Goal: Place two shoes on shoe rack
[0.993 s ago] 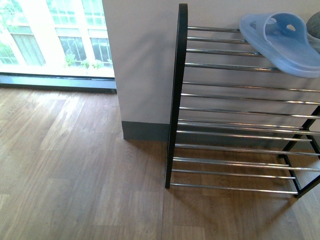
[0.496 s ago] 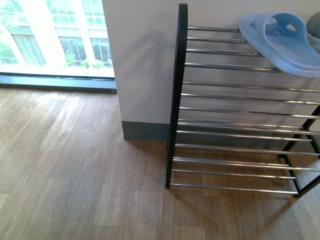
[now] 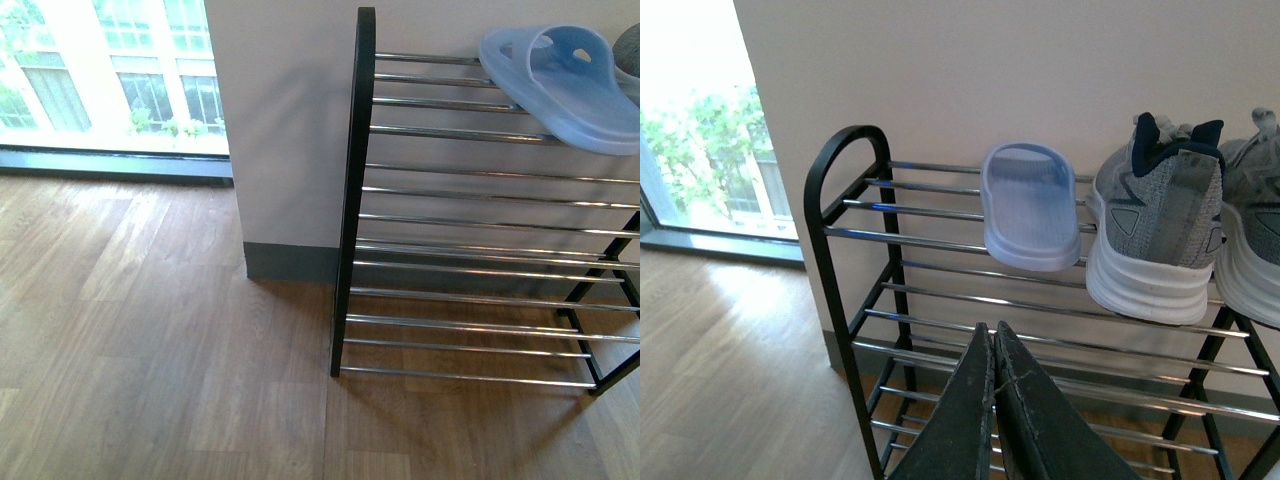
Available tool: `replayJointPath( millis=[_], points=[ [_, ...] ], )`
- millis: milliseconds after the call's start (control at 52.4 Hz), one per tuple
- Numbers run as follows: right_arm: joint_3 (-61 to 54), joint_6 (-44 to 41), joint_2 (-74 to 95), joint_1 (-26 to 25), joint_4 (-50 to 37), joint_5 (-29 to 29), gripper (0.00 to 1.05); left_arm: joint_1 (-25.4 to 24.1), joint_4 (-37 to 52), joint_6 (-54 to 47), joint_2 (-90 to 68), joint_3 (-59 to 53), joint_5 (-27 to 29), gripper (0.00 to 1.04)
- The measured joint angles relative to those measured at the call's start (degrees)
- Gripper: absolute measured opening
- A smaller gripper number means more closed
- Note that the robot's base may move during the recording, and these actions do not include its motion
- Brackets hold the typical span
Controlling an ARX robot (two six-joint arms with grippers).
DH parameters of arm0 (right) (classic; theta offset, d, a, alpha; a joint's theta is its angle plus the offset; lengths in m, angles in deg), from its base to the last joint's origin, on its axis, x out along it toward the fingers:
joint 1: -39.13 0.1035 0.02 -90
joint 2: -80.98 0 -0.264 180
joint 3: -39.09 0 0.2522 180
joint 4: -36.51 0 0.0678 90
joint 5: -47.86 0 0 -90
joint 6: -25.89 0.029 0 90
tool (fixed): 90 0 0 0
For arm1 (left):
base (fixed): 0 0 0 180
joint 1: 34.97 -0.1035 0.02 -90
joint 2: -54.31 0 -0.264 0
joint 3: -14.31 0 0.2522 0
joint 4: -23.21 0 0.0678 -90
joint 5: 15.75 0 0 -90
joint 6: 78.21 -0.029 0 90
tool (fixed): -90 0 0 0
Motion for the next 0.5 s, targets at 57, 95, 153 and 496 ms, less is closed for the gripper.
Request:
replayJointPath(
  millis=[57, 95, 153, 496],
  points=[
    [0.02, 0.00, -1.55, 0.00, 1.57, -0.02, 0.01, 0.00, 0.00, 0.02, 0.00, 0.00, 0.02, 0.02],
    [0.02, 0.00, -5.42, 0.00, 7.28, 0.17, 0.01, 0.00, 0.00, 0.02, 0.00, 0.00, 0.00, 0.02],
    [0.02, 0.00, -9.75, 0.00, 10.25, 0.00, 0.01, -0.02, 0.00, 0.02, 0.00, 0.00, 0.02, 0.02],
    [0.02, 0.00, -10.34, 0.00, 10.58, -0.02, 0.01, 0.02, 0.00, 0.00, 0.00, 0.00, -0.07, 0.02]
  ],
)
